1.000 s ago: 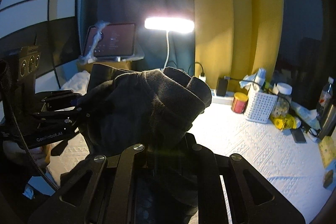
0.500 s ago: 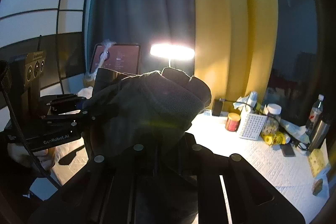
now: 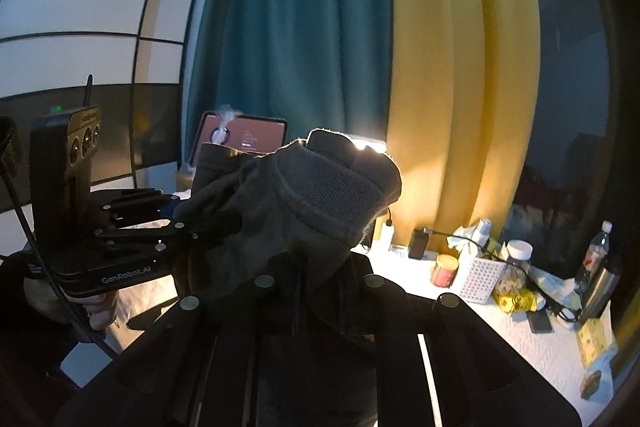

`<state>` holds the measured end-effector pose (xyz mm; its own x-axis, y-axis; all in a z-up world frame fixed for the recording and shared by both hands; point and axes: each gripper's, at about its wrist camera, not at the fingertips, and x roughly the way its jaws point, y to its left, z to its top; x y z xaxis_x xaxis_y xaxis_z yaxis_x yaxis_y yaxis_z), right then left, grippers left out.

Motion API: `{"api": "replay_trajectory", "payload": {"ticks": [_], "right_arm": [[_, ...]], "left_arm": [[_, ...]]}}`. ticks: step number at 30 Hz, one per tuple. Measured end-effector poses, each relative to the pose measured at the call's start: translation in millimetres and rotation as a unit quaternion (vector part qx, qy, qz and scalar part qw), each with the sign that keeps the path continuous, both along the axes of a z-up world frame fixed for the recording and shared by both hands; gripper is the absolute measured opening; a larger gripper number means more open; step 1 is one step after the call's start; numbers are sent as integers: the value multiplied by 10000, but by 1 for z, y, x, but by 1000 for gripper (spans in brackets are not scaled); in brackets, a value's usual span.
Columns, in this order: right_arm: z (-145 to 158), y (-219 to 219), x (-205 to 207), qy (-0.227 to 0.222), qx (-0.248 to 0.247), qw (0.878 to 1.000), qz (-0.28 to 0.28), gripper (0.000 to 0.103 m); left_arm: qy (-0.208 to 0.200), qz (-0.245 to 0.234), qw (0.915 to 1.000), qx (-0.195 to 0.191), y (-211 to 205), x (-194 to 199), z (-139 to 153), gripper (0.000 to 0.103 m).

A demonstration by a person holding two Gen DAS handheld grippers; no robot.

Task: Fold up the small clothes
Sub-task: 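Hold the folded shirt raised between both grippers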

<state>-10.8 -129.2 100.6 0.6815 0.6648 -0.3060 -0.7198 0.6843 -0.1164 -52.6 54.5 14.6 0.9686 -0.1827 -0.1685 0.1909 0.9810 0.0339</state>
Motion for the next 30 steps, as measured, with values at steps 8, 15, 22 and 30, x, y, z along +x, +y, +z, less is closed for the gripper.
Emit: {"api": "replay_trajectory", "payload": {"ticks": [8,15,22,30], "right_arm": [[12,10,-9,-181,57,9997,166,14],[22,25,-21,-325,132,9984,434,14],[28,42,-32,-400,189,9961,762,14],[29,64,-42,-418,164,9924,1149,14]], "left_arm": [[-178,144,9997,24,10,-14,8,19],[-320,352,9988,70,26,-28,13,19],[-395,628,9972,134,46,-49,16,19],[-374,939,9946,230,64,-70,13,19]]}}
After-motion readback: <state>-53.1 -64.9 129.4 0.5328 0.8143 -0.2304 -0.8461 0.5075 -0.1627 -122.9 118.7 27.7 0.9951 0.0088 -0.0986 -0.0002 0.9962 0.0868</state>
